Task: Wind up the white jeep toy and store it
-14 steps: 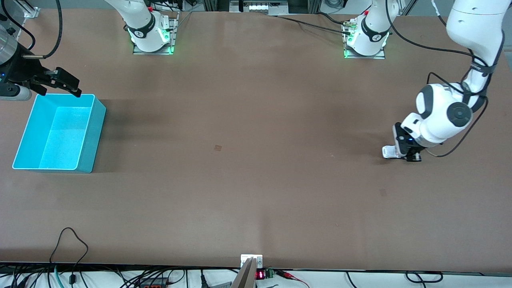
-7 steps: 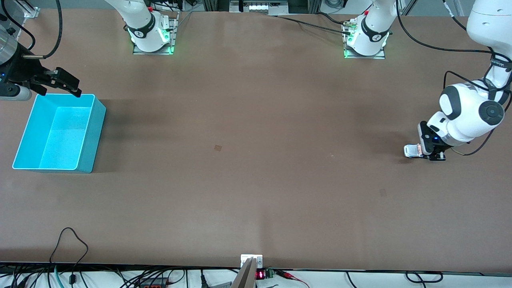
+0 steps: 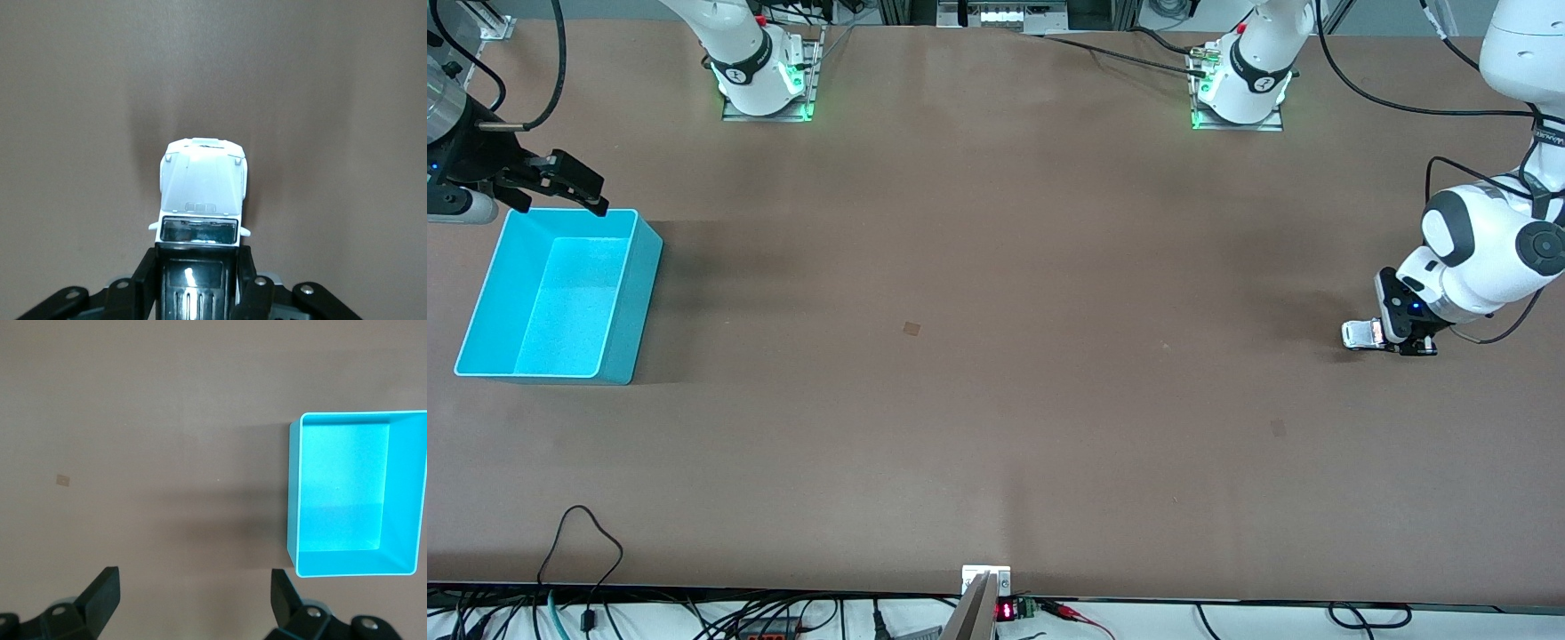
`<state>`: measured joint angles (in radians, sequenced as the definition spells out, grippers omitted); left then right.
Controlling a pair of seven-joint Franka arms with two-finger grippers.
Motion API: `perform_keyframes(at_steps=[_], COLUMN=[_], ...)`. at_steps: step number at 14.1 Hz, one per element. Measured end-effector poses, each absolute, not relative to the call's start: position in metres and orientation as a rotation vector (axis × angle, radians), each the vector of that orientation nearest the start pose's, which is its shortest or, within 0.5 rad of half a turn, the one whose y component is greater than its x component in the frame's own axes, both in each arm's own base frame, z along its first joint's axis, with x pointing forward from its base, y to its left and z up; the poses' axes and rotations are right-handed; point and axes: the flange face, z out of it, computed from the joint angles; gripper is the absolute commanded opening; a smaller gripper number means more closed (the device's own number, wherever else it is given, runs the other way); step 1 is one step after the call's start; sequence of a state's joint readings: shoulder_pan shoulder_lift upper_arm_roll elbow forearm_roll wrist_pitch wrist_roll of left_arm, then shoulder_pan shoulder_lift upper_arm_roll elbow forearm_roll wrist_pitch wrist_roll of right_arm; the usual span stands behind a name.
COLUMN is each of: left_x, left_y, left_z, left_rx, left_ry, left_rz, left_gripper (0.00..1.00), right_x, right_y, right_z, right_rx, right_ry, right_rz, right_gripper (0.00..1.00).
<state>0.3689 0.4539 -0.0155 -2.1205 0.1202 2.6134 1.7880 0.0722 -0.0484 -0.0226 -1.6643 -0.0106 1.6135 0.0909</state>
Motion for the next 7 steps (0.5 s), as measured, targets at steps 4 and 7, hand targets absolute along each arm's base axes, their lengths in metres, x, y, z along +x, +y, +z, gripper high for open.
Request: perform_keyframes(at_steps=[4,7], left_x=[0.545,0.544], left_y=[0.203,0.21], left_z=[0.198,0.198], left_rx=[-2.197,-2.191], left_ry=[2.158,2.162], left_rz=[0.047,0.047], left_gripper=[0.29,0.35], right_x=[0.542,0.542], right_y=[0.026,0.026], right_z=[0.611,0.611], right_rx=[-3.151,-3.151], right_ry=[0.064,0.064], right_rz=[0.003,0.003], right_gripper=[1.0,1.0])
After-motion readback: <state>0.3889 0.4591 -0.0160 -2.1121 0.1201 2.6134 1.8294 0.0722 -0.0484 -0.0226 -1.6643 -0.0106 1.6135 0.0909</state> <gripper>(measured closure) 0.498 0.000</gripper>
